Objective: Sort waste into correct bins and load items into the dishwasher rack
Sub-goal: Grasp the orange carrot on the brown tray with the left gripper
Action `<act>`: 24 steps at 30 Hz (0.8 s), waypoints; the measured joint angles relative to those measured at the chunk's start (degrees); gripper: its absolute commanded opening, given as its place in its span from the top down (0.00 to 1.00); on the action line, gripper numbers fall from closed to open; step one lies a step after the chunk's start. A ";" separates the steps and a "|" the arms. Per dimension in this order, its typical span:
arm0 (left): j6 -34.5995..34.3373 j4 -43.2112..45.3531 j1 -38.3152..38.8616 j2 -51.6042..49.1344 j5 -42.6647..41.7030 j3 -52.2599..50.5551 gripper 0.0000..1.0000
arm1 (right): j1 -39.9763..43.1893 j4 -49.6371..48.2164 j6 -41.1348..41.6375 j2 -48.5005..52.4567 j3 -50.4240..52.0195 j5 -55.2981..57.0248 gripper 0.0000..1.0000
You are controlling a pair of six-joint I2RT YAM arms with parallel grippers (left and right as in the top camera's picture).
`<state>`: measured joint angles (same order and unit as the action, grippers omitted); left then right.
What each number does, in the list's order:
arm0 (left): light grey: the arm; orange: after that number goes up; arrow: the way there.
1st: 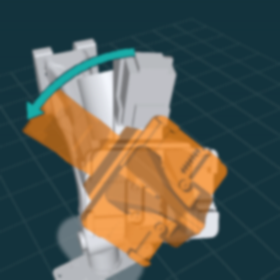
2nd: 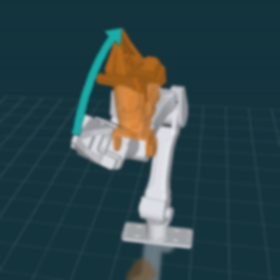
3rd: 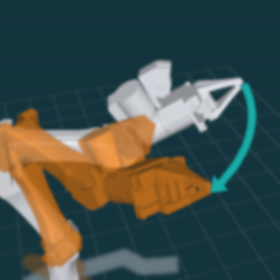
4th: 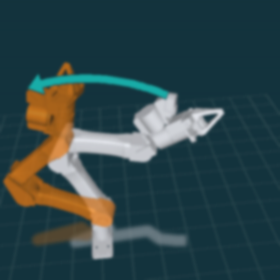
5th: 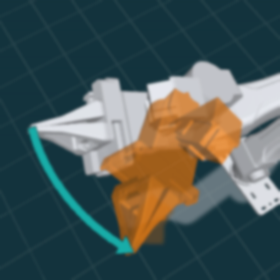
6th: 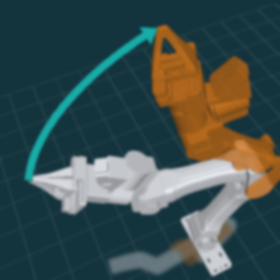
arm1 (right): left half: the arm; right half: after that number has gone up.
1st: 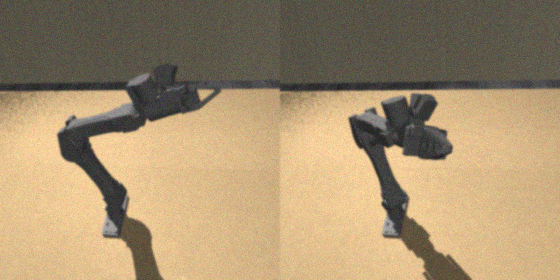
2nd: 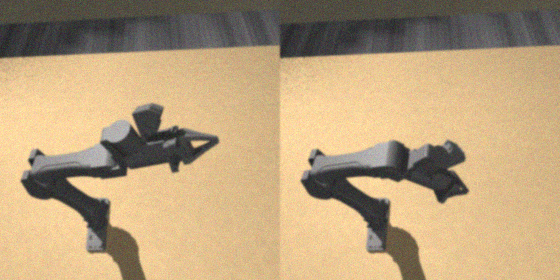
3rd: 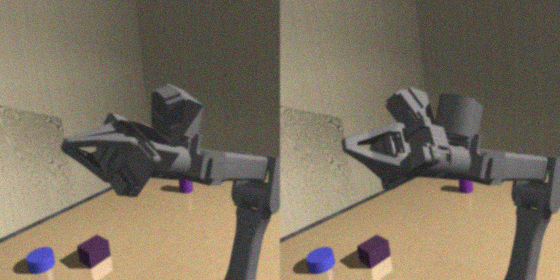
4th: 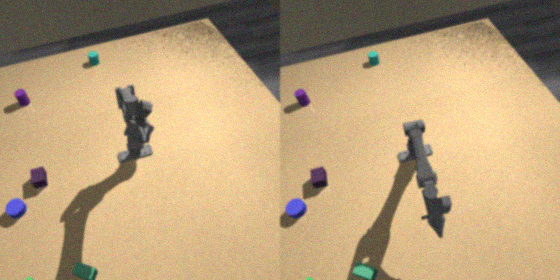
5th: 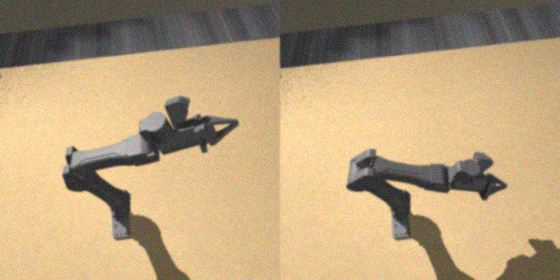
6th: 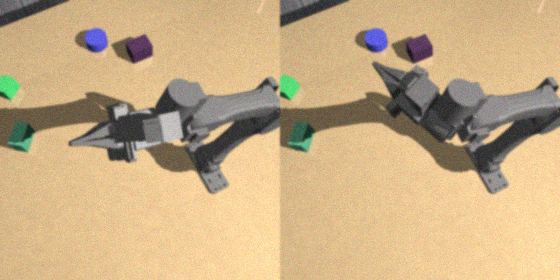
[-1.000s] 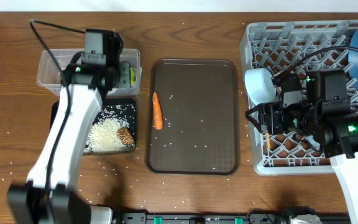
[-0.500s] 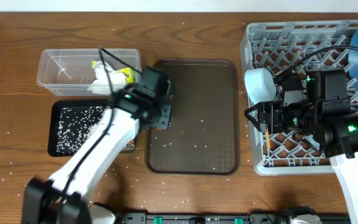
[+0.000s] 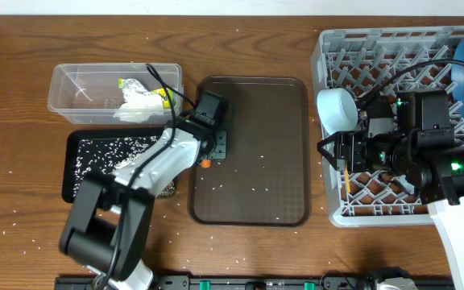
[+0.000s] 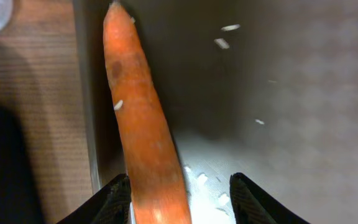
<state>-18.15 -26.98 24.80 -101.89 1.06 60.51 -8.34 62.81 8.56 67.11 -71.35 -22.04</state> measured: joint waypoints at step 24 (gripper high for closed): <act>-0.04 -11.58 -0.26 7.78 1.95 0.17 0.81 | 0.00 0.42 0.00 0.00 0.00 0.00 0.30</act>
<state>-18.20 -38.57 24.53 -94.11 3.01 60.69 -8.34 63.22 8.56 67.11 -71.35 -22.04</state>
